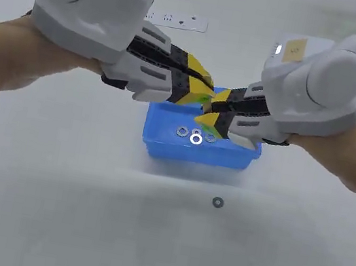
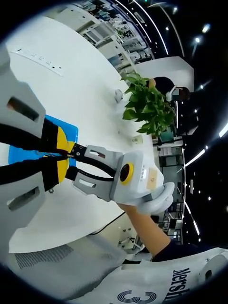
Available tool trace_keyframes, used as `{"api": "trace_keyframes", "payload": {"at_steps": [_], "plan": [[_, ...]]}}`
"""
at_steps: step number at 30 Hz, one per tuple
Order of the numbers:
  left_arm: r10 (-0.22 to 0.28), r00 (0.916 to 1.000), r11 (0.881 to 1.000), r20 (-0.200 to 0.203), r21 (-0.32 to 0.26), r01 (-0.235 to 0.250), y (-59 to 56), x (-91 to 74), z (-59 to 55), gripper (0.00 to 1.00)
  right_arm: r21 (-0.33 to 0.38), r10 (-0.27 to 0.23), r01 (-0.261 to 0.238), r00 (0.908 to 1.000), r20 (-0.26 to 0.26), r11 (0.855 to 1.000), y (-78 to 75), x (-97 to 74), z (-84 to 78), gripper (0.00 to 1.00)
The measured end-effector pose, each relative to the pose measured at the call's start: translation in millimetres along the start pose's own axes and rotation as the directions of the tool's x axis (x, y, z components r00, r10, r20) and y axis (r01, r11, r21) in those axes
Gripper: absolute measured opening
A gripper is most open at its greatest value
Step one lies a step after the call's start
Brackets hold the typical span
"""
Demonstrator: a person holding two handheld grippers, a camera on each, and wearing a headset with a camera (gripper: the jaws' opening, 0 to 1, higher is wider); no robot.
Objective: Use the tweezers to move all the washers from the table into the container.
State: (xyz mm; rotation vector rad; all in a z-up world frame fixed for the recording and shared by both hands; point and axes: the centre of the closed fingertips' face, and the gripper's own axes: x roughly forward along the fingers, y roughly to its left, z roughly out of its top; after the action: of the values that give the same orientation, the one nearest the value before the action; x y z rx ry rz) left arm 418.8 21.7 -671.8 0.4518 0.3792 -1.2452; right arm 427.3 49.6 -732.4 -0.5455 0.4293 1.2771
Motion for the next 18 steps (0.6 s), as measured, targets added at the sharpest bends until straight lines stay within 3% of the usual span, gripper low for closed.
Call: {"api": "trace_keyframes", "payload": {"at_steps": [6,12,18], "plan": [[-0.008,0.9999,1.000,-0.011,-0.002,0.008,9.7,12.7,-12.3,0.07,0.033,0.007,-0.007,1.0000,-0.003,0.999,-10.7,14.4,-11.4,0.12],[-0.016,0.9997,0.999,-0.016,-0.047,0.016,18.8,22.1,-27.5,0.07,0.051,0.011,-0.010,0.9996,-0.028,0.999,-15.7,25.0,-25.8,0.12],[-0.026,0.9995,0.998,-0.018,-0.062,0.025,20.2,27.1,-33.5,0.07,0.067,0.019,-0.016,0.9991,-0.038,0.998,-16.1,29.0,-32.6,0.12]]}}
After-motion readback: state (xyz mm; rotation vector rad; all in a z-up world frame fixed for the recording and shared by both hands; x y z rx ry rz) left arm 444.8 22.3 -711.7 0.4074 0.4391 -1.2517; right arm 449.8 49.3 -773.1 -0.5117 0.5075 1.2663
